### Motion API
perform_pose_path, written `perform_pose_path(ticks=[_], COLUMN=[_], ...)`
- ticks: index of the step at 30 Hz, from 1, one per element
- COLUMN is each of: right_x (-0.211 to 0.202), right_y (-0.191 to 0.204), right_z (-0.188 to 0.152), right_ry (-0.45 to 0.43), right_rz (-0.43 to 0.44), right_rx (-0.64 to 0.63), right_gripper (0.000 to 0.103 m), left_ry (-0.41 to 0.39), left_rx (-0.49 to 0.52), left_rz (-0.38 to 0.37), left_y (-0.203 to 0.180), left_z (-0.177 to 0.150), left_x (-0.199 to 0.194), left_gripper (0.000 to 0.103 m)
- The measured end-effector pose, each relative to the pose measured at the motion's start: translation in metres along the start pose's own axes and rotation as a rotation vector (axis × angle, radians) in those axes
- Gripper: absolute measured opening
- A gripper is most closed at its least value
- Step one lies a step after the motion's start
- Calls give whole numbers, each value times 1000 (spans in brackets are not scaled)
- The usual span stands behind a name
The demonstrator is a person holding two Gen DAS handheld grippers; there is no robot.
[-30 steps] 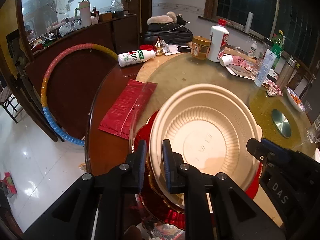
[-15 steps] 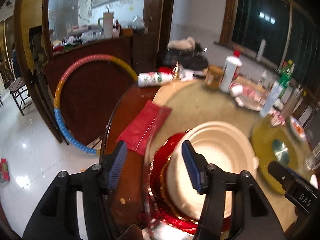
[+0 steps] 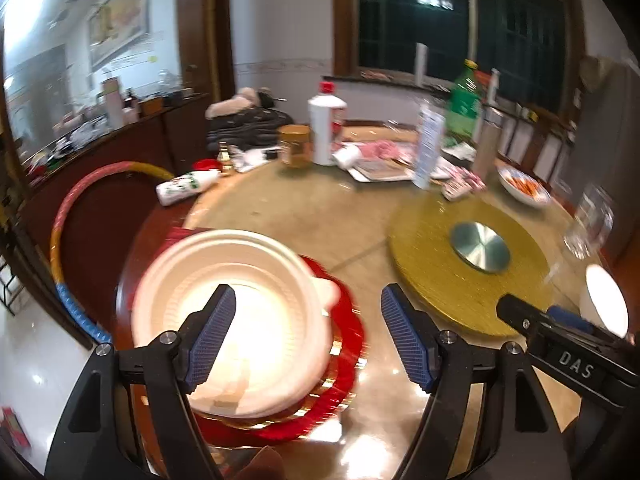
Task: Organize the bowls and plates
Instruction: 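Move both tools to the rim of the white foam bowl on the table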
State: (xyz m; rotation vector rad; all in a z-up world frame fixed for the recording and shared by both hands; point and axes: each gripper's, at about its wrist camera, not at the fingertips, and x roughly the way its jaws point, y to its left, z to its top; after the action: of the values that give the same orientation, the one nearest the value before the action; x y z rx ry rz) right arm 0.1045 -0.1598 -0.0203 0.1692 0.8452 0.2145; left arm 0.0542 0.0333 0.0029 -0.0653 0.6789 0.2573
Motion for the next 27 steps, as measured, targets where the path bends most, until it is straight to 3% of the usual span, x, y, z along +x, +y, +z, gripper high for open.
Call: perform_pose_path(ticks=[3,10,27], right_x=[-3,-8,-14], right_y=[-16,-45,-78], right_z=[-2,-5,-12], right_ry=[-31,-49,-50], right_rz=[-80,-162,-249], right_rx=[0,33,52], right_gripper=[86,86,86], left_ry=[16,48,132], left_rx=[41,96,185], left_rz=[-11,-44,-112], left_y=[-18,-47,-95], left_z=[-2,-8,-18], left_x=[5,11,31], left_gripper=[75,75,75])
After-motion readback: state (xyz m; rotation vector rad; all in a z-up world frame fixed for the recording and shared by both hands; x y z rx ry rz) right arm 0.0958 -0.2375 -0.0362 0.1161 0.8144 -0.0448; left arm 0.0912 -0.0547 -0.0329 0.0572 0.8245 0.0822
